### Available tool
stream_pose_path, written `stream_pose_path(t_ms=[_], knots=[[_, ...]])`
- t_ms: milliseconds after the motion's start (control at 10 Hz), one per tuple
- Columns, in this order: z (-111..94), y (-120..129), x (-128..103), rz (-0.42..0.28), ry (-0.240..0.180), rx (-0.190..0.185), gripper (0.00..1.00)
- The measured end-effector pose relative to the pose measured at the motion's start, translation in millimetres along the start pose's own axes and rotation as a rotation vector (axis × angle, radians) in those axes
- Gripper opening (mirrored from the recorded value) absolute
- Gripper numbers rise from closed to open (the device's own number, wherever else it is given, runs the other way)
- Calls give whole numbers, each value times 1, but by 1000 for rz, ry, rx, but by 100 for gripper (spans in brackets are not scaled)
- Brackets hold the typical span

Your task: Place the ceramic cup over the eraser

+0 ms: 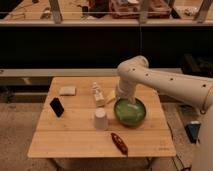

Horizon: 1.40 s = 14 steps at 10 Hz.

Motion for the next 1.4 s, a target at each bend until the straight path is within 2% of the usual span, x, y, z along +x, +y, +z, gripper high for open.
stream_pose_path(t_ms=[800, 900, 1100, 1200, 1400], knots=[[1, -1, -2, -5, -1, -3, 80], [2, -9, -4, -21, 2, -8, 80], [6, -47, -7, -62, 4, -17, 80], [7, -57, -7, -73, 3, -19, 80], [12, -63, -9, -95, 6, -33, 80]])
